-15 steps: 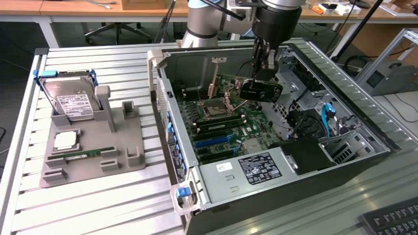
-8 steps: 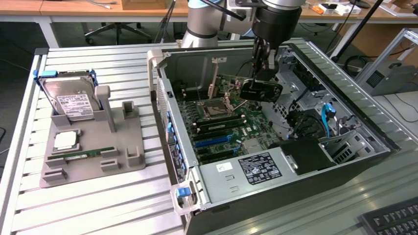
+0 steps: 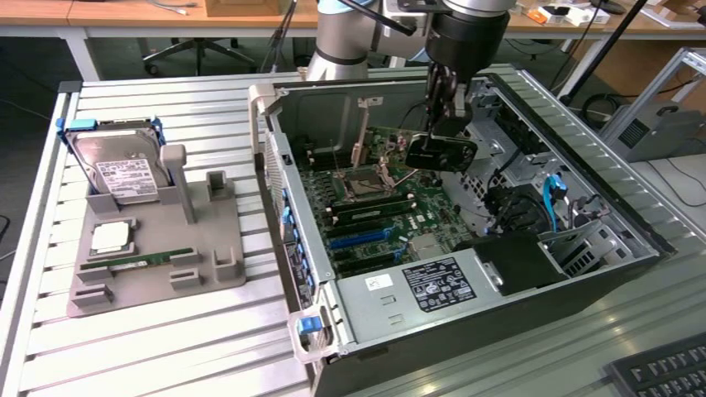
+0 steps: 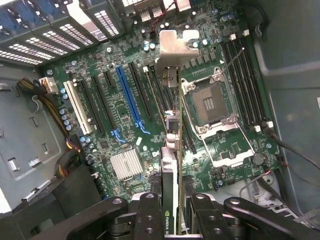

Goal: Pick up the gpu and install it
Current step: 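Insert the gpu into the slot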

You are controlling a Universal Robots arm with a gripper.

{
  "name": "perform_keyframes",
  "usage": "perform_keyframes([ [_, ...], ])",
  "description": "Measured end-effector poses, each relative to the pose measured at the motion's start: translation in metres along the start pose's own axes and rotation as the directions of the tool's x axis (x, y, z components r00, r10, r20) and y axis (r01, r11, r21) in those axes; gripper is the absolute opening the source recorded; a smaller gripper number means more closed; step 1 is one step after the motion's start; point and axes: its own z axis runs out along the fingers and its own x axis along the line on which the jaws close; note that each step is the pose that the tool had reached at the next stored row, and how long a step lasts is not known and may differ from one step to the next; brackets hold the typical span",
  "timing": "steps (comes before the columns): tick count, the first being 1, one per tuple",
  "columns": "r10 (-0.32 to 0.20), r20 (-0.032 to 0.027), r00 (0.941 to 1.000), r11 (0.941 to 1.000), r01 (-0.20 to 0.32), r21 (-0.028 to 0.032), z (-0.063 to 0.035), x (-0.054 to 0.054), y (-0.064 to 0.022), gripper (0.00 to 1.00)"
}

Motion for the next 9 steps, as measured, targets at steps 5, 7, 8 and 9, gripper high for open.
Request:
perform_keyframes([
  [5,-0.017,0.0007,0.9999,0.9999,0.017,0.0003,0.0,0.0,0.0,0.27],
  [7,-0.02,0.0008,0.9998,0.9998,0.02,0.0004,0.0,0.0,0.0,0.27],
  [8,-0.022,0.0009,0.9998,0.9998,0.022,0.0004,0.0,0.0,0.0,0.27],
  [9,-0.024,0.0009,0.9997,0.9997,0.024,0.0005,0.0,0.0,0.0,0.27],
])
